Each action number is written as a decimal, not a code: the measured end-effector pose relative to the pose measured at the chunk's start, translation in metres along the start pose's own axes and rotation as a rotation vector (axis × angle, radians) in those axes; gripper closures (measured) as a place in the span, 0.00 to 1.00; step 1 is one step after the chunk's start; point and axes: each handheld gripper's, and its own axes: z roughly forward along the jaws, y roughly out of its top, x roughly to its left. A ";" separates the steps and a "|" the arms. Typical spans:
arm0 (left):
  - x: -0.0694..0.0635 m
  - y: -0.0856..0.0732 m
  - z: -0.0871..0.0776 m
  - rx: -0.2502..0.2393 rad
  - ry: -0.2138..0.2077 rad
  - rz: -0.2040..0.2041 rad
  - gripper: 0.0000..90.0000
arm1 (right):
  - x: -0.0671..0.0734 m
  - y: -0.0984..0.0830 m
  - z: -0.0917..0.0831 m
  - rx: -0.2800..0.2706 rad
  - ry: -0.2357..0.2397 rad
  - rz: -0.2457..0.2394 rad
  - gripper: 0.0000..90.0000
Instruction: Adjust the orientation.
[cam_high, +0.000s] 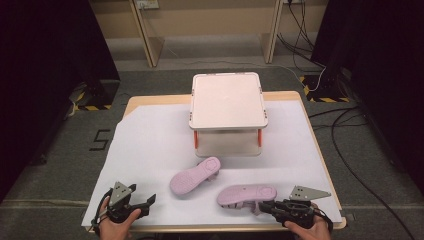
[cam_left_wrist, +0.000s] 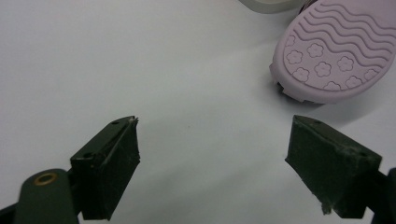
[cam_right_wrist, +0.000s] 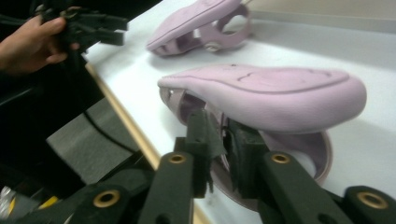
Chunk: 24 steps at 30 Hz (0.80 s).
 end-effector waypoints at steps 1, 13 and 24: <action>0.000 0.000 0.000 0.002 0.000 0.003 0.18 | -0.001 0.001 0.000 -0.001 -0.012 0.000 0.85; 0.000 0.000 0.000 -0.006 0.000 -0.003 0.18 | -0.015 0.010 0.008 -0.062 -0.094 0.040 0.73; -0.001 0.000 0.001 -0.006 -0.005 -0.003 0.18 | -0.032 0.020 0.017 -0.002 -0.161 -0.022 0.53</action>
